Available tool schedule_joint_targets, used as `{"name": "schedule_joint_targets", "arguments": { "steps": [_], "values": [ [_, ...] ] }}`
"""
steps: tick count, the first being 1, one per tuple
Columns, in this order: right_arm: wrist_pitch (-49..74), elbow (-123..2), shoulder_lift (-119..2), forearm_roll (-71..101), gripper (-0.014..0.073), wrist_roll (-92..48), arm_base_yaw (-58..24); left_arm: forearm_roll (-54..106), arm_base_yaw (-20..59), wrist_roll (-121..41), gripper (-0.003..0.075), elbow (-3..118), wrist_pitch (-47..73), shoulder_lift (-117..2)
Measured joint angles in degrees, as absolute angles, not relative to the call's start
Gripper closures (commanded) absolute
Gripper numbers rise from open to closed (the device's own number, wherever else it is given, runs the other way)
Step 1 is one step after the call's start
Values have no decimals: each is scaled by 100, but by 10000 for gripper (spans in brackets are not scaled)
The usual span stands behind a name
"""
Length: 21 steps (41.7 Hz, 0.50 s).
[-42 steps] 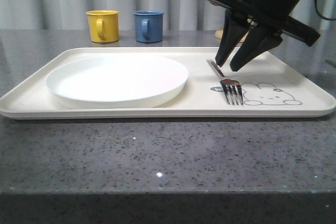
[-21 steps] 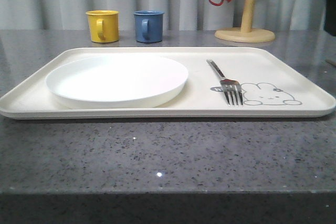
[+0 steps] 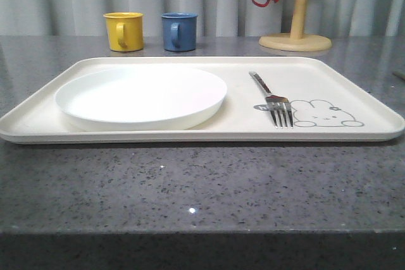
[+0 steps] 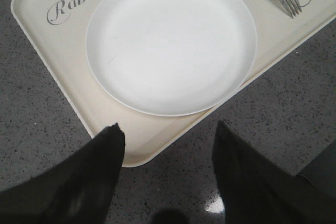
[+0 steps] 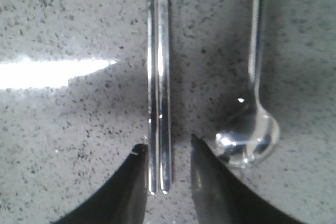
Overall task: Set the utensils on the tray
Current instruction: 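Lower the fork onto the tray beside the plate and release, then grasp the steel chopsticks with the right gripper and lift them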
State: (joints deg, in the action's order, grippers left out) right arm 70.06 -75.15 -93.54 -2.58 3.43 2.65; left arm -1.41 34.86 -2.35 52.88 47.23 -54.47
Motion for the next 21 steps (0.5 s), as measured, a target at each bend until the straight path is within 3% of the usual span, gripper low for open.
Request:
{"name": "schedule_joint_targets", "arguments": {
  "steps": [21],
  "values": [
    [6637,-7515,-9722,-70,358,330,265,-141,3486,-235,332,5288,4723,-5447]
  ]
}}
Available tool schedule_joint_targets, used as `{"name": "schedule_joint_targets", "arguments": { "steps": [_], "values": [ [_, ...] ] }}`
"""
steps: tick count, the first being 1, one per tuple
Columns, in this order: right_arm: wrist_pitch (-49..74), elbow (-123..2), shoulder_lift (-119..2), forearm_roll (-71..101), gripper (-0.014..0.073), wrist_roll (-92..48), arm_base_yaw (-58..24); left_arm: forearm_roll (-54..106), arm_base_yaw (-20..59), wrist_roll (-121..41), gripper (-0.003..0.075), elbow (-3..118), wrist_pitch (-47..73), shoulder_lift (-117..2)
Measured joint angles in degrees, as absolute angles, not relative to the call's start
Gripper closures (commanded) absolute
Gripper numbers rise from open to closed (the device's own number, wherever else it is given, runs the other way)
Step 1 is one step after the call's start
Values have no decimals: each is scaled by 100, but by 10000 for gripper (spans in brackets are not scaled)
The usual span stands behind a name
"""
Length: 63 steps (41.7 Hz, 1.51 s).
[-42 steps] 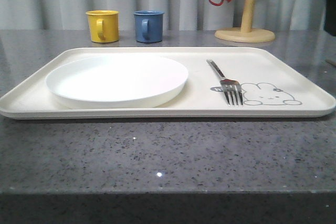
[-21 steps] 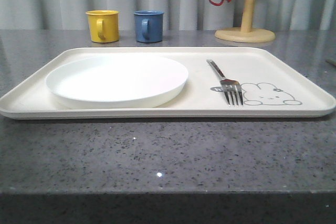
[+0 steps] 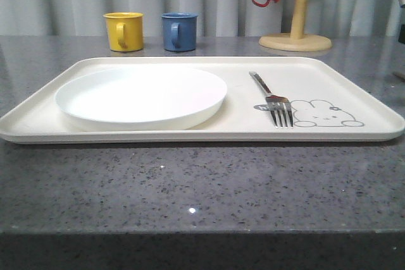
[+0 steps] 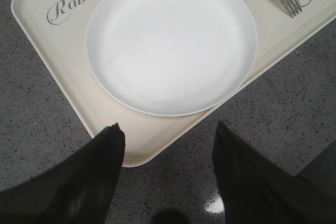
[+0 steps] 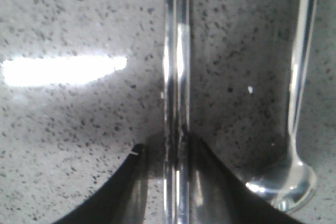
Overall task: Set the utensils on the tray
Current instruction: 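Grasp the steel chopsticks with the right gripper and lift them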
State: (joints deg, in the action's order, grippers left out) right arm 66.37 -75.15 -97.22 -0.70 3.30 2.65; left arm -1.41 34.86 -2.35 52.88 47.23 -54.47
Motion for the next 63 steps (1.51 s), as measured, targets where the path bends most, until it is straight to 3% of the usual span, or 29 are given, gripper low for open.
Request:
{"name": "schedule_joint_targets", "arguments": {
  "steps": [13,23,51,63],
  "values": [
    [6557,-7515,-9722,-47,368,330,265,-141,3486,-235,332,5288,4723,-5447],
    [6642,-7515,-9722,-47,505,272,265,-141,3486,-235,332,5288,4723,-5447],
    [6721,-7589,-9656,0,573,257,252,-141,3486,-235,332,5288,4723,-5447],
    [7004,-8128,-9192,459,573,202,-650,-141,3486,-235,332,5288,4723,-5447]
  ]
}}
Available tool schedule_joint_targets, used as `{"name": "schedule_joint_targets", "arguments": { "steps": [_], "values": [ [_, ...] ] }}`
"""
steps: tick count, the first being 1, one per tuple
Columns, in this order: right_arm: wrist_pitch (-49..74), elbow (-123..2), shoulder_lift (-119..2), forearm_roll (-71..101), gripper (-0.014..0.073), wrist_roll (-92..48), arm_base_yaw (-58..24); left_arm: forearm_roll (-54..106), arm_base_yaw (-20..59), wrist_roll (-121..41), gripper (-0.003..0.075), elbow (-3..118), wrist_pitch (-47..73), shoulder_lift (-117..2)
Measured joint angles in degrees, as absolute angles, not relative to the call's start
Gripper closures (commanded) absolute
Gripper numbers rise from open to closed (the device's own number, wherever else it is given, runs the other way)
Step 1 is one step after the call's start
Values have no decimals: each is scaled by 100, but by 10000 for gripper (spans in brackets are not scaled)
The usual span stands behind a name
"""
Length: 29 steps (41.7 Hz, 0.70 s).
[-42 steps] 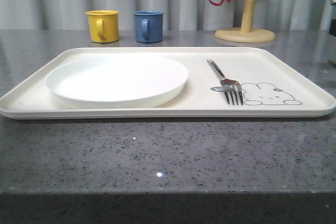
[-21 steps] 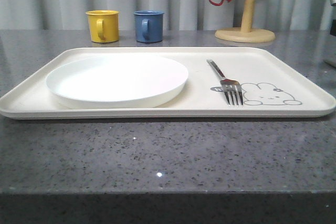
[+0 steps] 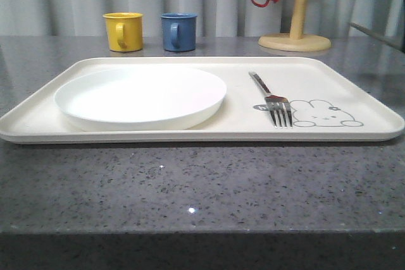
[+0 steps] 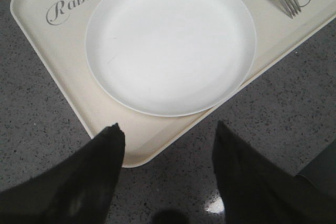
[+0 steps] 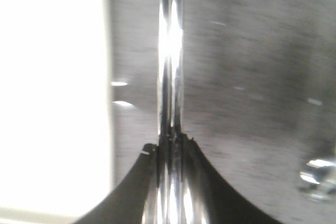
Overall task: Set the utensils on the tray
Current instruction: 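Grasp the steel chopsticks with the right gripper and lift them, then lay the chopsticks on the tray beside the fork and release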
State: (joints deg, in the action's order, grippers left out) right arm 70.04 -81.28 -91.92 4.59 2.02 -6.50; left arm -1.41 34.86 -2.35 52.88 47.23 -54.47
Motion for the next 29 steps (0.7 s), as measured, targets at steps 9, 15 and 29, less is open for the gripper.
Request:
{"name": "schedule_joint_targets", "arguments": {
  "steps": [9,15,29],
  "values": [
    [6984,-8179,-9353,1249,573,562,-1297,-141,3486,-235,332,5288,4723,-5447],
    [6819,-8179,-9676,1629,573,888,-1348,-141,3486,-235,332,5288,4693,-5447],
    [6506,-8179,-10207,1786,449,1102,-1348,-141,3486,-235,332,5288,4595,-5447]
  ]
}}
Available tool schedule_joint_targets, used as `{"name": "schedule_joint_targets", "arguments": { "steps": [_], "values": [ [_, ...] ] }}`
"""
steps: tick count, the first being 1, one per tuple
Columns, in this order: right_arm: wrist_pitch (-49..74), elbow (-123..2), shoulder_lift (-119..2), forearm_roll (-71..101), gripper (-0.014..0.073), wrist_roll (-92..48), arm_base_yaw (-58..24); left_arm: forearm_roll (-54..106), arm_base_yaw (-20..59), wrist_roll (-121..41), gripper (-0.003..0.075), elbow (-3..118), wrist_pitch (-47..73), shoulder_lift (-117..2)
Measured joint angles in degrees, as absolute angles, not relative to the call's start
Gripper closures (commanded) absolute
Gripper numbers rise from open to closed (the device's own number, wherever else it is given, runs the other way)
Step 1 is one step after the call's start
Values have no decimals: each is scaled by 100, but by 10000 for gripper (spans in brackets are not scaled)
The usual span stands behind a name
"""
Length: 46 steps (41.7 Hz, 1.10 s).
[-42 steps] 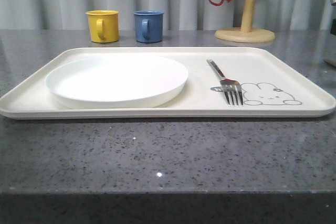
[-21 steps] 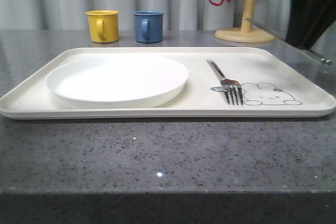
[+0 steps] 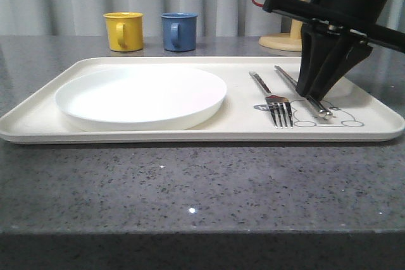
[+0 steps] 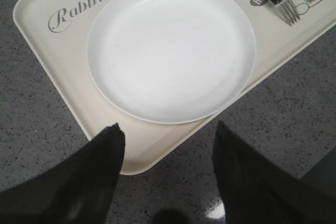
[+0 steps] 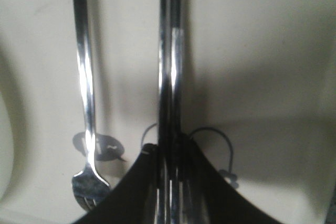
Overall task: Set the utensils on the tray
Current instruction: 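Lay the chopsticks on the tray beside the fork and release, then grasp the steel spoon with the right gripper and lift it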
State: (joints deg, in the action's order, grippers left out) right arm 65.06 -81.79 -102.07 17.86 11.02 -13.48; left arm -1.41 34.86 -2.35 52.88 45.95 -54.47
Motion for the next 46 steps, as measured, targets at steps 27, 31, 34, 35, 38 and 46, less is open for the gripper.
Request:
{"name": "schedule_joint_targets", "arguments": {
  "steps": [27,31,34,35,38,46],
  "values": [
    [6454,-8179,-8991,261,379,405,-1272,-141,3486,-235,332,5288,4488,-5447],
    [6642,-8179,-8647,-223,379,392,-987,-141,3486,-235,332,5288,4465,-5447],
    [6815,-8191,-8547,-436,379,349,-647,-141,3486,-235,332,5288,4462,-5447],
    [6865,-8191,-8537,-478,379,319,-530,-141,3486,-235,332,5288,4452,-5447],
    [6961,-8191,-8573,-552,379,186,-140,-141,3486,-235,332,5288,4452,-5447],
    [6998,-8191,-8944,-604,379,-34,589,-141,3486,-235,332,5288,4440,-5447]
  ]
}}
